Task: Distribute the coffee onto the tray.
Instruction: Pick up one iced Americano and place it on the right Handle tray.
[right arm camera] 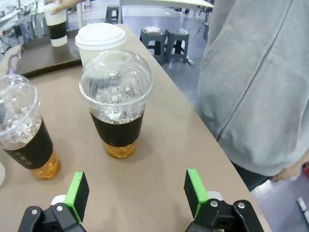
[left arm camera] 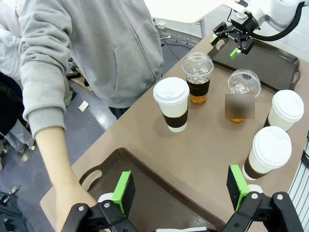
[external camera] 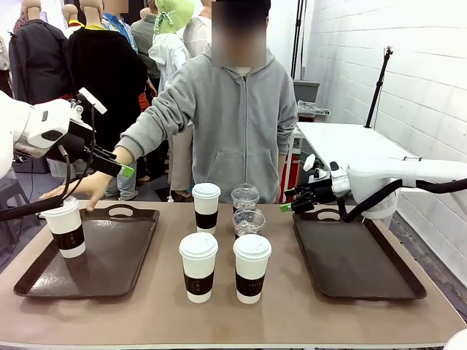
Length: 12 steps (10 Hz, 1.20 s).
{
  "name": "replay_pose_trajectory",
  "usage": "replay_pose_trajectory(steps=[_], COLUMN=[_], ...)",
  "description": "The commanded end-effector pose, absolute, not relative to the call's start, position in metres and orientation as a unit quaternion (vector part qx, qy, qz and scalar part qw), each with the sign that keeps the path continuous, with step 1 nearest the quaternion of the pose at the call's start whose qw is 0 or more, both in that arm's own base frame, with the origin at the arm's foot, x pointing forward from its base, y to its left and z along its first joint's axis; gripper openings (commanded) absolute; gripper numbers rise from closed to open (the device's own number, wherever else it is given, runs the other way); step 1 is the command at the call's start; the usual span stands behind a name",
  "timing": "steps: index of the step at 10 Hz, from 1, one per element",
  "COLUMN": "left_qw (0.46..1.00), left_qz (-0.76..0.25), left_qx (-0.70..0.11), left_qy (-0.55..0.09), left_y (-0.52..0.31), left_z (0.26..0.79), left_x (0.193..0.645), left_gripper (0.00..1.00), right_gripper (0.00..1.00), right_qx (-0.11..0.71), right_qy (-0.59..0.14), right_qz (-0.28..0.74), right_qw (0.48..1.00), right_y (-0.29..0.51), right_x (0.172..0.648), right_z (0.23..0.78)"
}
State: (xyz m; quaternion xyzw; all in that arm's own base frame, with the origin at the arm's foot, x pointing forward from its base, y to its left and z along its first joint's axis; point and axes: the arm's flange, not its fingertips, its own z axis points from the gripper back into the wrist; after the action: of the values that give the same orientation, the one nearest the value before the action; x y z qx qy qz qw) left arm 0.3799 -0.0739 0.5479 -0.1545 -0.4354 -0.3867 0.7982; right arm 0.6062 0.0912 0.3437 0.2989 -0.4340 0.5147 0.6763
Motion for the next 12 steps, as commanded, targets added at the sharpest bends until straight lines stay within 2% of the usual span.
replay_pose_trajectory(steps=[1, 5, 9, 12], left_qw=[0.798, 0.798, 0.798, 0.798], left_qz=[-0.386, -0.386, -0.386, -0.386], left_qx=[-0.158, -0.158, -0.158, -0.158], left_qy=[-0.434, -0.434, -0.434, -0.434], left_y=[-0.073, -0.073, -0.073, -0.073], left_z=[0.546, 0.546, 0.546, 0.546], left_x=[0.381, 0.381, 0.381, 0.381], left_gripper=[1.0, 1.0, 1.0, 1.0], right_gripper=[1.0, 1.0, 1.0, 1.0], right_qx=[0.305, 0.301, 0.358, 0.371], right_qy=[-0.433, -0.437, -0.423, -0.423], right_qz=[0.512, 0.517, 0.508, 0.503], right_qw=[0.676, 0.672, 0.66, 0.656], right_y=[0.095, 0.092, 0.116, 0.122], right_x=[0.6, 0.605, 0.607, 0.607], right_z=[0.346, 0.343, 0.307, 0.294])
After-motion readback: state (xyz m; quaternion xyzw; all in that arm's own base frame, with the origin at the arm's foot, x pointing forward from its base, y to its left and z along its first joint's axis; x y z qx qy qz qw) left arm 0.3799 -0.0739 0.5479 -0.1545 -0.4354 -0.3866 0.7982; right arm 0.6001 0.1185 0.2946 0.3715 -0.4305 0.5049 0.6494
